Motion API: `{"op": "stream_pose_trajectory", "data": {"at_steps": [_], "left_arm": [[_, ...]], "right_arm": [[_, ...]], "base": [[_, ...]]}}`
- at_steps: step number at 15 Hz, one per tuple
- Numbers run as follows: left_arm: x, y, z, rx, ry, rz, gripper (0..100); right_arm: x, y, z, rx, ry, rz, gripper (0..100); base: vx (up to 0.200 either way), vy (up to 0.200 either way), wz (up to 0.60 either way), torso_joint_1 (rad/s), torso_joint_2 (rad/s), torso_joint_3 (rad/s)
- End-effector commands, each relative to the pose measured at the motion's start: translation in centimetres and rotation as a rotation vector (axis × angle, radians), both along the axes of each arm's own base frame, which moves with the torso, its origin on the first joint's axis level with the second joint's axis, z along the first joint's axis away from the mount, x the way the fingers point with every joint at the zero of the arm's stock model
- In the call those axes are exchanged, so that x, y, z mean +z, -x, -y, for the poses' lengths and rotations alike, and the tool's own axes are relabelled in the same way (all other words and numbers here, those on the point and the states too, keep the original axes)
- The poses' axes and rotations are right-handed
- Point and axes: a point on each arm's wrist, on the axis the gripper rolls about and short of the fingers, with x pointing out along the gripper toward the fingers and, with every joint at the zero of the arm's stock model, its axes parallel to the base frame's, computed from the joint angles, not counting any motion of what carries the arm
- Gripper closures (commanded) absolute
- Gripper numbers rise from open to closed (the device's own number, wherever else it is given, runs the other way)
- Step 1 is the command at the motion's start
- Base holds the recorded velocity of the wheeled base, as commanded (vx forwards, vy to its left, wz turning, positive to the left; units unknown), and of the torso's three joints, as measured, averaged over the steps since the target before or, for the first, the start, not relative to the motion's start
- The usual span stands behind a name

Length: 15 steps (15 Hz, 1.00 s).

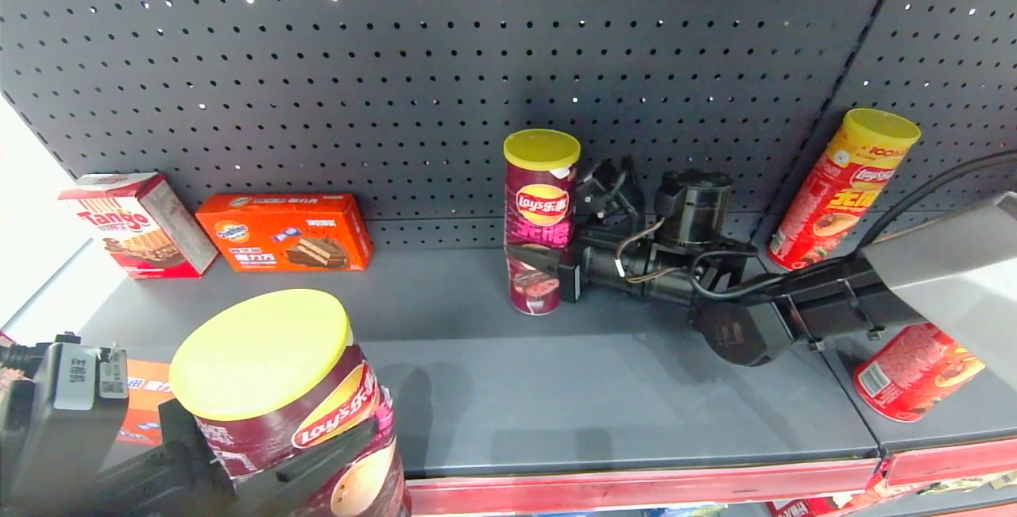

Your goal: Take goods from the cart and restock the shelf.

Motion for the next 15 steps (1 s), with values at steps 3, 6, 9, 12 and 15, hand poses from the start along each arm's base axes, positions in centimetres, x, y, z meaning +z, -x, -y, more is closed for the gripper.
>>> {"op": "stream_pose_trajectory", "data": {"at_steps": [3,6,9,12,15], "left_arm": [[0.0,0.0,-0.1,0.006,0.000,0.001,100],[0.1,-0.1,-0.1,0.009,0.003,0.005,100],[0.2,-0.2,-0.2,0.018,0.004,0.006,100],[0.2,-0.3,-0.2,0.021,0.004,0.007,100],[0.1,-0.3,-0.3,0.028,0.003,0.005,100]], "right_arm": [[3.6,5.6,2.3,0.046,-0.019,0.033,100],[2.6,10.0,3.5,0.095,-0.006,0.024,100],[-0.8,12.8,5.0,0.110,0.029,0.044,100],[-2.7,13.0,5.2,0.110,0.043,0.026,100],[-3.6,12.2,4.7,0.108,0.056,0.006,100]], "base": [[0.000,0.000,0.00,0.000,0.00,0.000],[0.000,0.000,0.00,0.000,0.00,0.000],[0.000,0.000,0.00,0.000,0.00,0.000],[0.000,0.000,0.00,0.000,0.00,0.000],[0.000,0.000,0.00,0.000,0.00,0.000]]}}
